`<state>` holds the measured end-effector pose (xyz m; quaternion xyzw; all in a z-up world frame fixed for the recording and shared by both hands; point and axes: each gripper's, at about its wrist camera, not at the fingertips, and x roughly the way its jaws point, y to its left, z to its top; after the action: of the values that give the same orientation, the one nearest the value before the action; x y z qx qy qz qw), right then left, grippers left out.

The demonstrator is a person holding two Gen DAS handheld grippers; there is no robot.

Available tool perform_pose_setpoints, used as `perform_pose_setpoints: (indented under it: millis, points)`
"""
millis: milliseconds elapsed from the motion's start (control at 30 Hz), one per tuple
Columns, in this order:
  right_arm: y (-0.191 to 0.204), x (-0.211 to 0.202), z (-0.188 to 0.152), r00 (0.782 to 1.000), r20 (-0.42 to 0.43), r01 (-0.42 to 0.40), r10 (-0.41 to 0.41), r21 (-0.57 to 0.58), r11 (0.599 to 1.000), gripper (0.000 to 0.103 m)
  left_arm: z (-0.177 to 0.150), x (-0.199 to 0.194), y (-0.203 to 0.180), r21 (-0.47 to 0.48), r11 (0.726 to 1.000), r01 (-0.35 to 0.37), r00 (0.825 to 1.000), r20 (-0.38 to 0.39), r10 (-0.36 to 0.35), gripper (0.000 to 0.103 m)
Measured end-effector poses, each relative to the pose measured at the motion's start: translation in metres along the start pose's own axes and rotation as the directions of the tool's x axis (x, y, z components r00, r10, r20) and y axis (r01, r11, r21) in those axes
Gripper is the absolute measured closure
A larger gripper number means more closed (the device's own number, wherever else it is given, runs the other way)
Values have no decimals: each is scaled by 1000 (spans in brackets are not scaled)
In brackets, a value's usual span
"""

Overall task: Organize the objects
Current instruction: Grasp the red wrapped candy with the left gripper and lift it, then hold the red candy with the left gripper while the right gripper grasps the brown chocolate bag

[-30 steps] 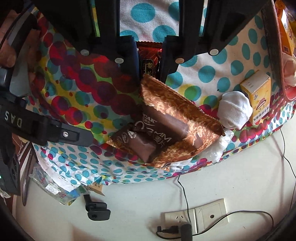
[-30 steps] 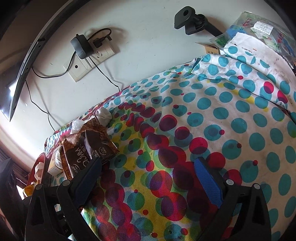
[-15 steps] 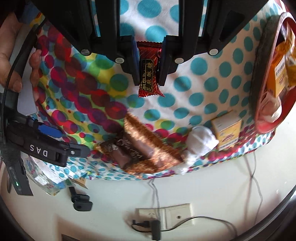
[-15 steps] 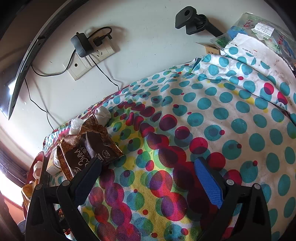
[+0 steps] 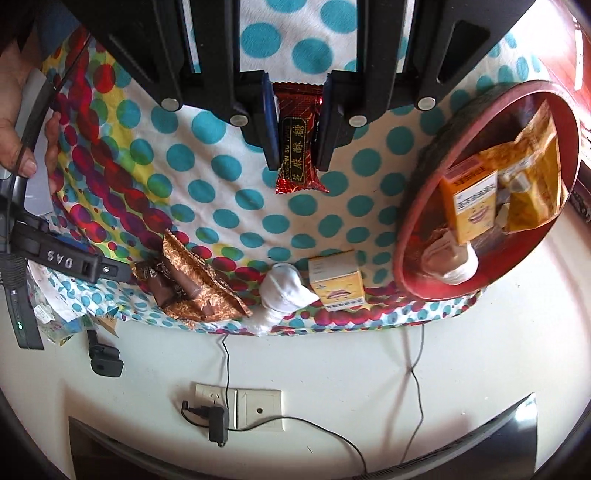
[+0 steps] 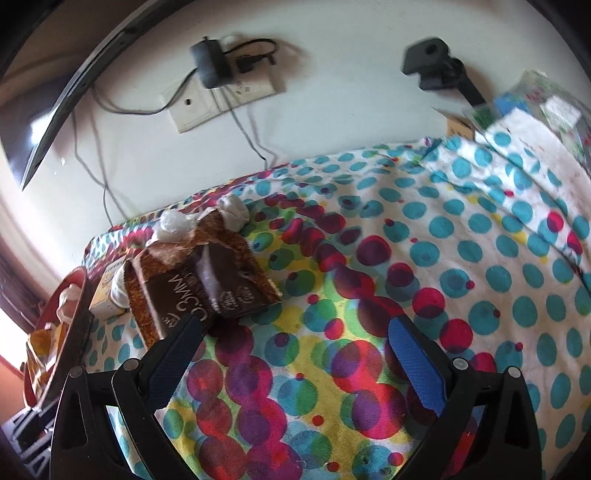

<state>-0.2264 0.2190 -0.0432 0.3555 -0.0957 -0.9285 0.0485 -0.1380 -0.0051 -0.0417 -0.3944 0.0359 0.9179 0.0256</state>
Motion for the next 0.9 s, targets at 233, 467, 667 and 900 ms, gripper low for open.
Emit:
perform_pose_setpoints:
  millis: [233,467,667,900]
  points:
    - [65,-2,4,1000,-5,-7,6,-286,958,2,-15,-40,35,-76,997,-9,999,51,13,84]
    - [94,19,5,995,-26,78,-91,-335,939,2,-36,-51,64,-129,991,-37,998,52,44,84]
    - [91,58,27,984,-116,103,-134,-242,965,1,-42,-56,68,-131,991,1,997,71,8,84]
    - [96,95,35,967,-167,134,-192,-308,942,0,-41,-56,66,-132,990,41,997,76,-31,84]
